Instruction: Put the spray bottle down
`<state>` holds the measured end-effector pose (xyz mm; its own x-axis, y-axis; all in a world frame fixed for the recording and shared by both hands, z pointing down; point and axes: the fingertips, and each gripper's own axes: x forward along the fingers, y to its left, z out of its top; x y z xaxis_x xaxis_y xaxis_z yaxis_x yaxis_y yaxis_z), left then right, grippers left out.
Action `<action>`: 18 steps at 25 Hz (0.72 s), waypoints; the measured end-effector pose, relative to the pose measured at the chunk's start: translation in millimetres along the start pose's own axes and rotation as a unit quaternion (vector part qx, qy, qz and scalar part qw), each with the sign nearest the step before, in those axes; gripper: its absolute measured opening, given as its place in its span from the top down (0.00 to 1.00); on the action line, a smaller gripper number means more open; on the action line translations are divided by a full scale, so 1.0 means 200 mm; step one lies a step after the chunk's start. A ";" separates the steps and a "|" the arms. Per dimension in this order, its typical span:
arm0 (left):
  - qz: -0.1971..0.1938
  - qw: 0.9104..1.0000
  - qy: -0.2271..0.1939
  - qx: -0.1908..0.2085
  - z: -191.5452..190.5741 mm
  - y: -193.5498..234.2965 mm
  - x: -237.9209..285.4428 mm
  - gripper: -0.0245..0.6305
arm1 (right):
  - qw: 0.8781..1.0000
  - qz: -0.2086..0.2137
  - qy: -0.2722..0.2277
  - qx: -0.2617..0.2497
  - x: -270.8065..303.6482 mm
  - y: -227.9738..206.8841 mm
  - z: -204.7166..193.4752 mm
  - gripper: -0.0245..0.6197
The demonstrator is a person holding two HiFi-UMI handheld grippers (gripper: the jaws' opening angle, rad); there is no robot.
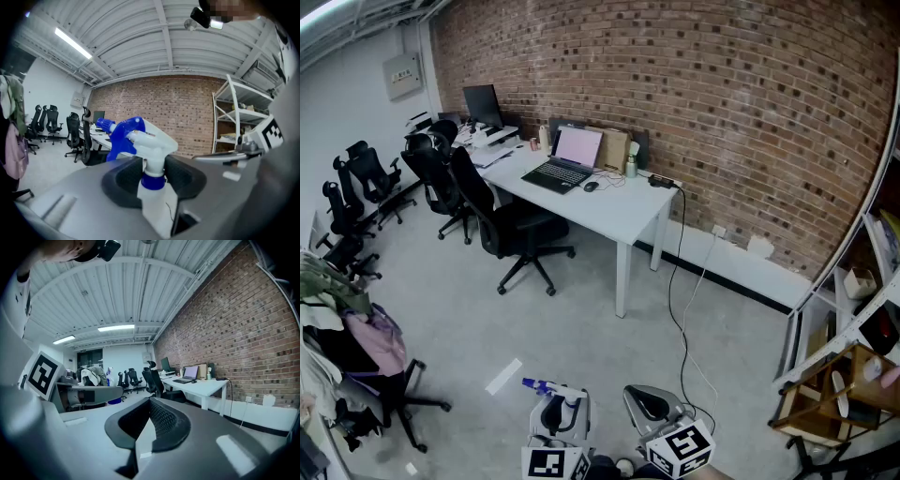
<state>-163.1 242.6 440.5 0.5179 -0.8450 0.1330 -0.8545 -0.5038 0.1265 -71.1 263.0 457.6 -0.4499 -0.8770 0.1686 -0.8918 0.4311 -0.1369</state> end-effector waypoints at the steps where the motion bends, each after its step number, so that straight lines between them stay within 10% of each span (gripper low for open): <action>1: -0.001 1.000 0.001 -0.001 0.00 0.01 0.04 0.75 | 1.000 -0.002 0.002 0.002 0.00 -0.03 -0.01 0.96; 18: -0.048 0.999 0.005 0.022 0.15 0.44 1.05 0.75 | 0.999 -0.037 -0.012 -0.029 0.92 -0.60 0.29 0.96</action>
<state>-130.7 14.5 450.5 0.5971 -0.7912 0.1325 -0.8022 -0.5894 0.0957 -44.3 36.6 448.8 -0.3823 -0.9112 0.1533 -0.9240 0.3762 -0.0685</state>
